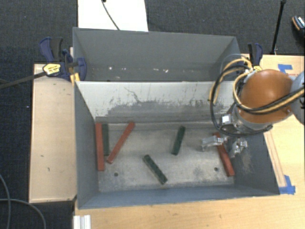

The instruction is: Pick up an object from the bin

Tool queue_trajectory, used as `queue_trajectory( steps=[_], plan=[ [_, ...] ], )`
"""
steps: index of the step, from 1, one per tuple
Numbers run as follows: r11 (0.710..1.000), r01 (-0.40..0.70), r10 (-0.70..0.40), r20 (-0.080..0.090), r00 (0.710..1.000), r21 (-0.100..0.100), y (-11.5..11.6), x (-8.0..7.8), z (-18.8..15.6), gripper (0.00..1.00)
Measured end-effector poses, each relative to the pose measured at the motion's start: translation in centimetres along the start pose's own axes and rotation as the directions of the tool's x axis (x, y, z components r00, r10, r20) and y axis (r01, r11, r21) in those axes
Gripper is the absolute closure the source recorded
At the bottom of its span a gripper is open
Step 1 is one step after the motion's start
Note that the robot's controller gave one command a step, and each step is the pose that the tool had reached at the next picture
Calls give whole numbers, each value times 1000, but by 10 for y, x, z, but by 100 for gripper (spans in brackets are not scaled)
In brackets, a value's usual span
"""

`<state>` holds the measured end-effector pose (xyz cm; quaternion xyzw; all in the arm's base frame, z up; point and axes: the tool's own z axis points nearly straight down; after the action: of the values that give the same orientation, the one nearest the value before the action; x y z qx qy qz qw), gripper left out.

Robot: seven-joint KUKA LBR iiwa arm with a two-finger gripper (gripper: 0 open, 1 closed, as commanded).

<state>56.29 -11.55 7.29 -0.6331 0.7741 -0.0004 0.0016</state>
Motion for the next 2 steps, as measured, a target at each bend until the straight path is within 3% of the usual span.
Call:
queue_trajectory(
  steps=[1, 2],
  plan=[
    [1000, -5, 5, 0, 1000, -5, 1, 1, 3, 100],
    [1000, -10, 10, 2, 1000, 3, 1, 0, -8, 100]
  ],
)
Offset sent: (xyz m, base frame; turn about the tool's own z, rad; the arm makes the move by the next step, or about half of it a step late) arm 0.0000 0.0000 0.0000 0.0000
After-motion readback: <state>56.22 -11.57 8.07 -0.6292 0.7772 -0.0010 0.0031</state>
